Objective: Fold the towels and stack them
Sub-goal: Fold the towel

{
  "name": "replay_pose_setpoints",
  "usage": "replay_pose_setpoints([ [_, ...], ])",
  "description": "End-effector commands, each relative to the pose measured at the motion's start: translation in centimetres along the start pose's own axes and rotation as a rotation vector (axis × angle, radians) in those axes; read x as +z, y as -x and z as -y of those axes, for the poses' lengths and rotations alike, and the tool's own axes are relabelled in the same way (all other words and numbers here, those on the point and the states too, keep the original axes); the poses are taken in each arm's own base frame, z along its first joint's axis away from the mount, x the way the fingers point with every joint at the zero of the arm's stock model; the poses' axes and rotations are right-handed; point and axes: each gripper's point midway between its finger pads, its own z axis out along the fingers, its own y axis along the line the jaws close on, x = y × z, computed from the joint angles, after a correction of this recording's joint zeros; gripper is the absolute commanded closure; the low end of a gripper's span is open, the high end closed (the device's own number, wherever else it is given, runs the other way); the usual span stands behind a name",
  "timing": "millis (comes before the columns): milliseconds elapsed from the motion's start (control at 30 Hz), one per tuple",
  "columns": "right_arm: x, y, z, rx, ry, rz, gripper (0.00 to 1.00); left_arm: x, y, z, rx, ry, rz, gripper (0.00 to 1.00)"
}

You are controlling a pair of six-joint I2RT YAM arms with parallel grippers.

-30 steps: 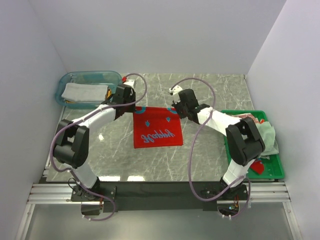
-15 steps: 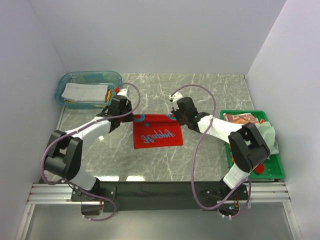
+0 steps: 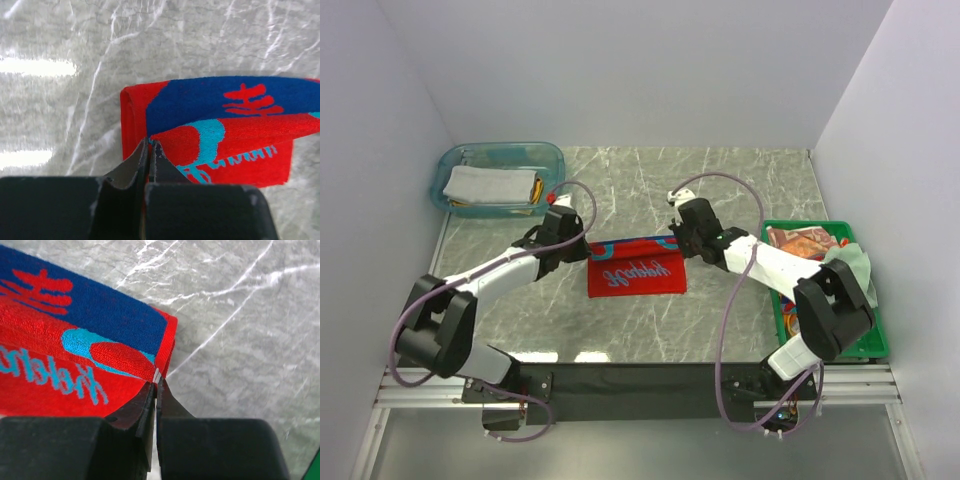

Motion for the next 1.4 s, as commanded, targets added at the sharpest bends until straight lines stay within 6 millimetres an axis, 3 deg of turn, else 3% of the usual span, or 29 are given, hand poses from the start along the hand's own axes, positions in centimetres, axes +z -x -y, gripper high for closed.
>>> replay_pose_setpoints([
  [0,-2.2,-0.6,2.5,0.074,-0.117,-0.021,1.00,-1.5,0.0,-2.1,-0.044,0.093,0.020,0.99],
  [200,-2.7,-2.6,0.6,0.147,-0.026,-0.082,1.00,-2.5,-1.7,-2.5,-0.052,0.095,-0.020,0.99],
  [433,-2.6,-6.0,-1.5,0.211,0.056,-0.204,1.00,-2.0,-4.2,-3.2,-0.057,0.118,-0.089,0.99],
  [733,-1.9,-9.4,-3.2,0.289,0.106,-0.336,1.00,-2.0,-7.3,-4.7,-0.099,0.170,-0.148,0.99],
  [867,-0.9,-10.8,-2.9,0.323,0.073,-0.407,1.00,-1.5,-8.4,-5.6,-0.104,0.204,-0.172,0.99],
  [1067,0.2,-10.2,-1.8,0.383,0.063,-0.406,1.00,-0.9,-7.7,-5.9,-0.100,0.250,-0.159,0.99],
  [1367,1.5,-6.1,-0.8,0.391,0.033,-0.318,1.00,1.4,-2.8,-4.6,-0.041,0.294,-0.111,0.99],
])
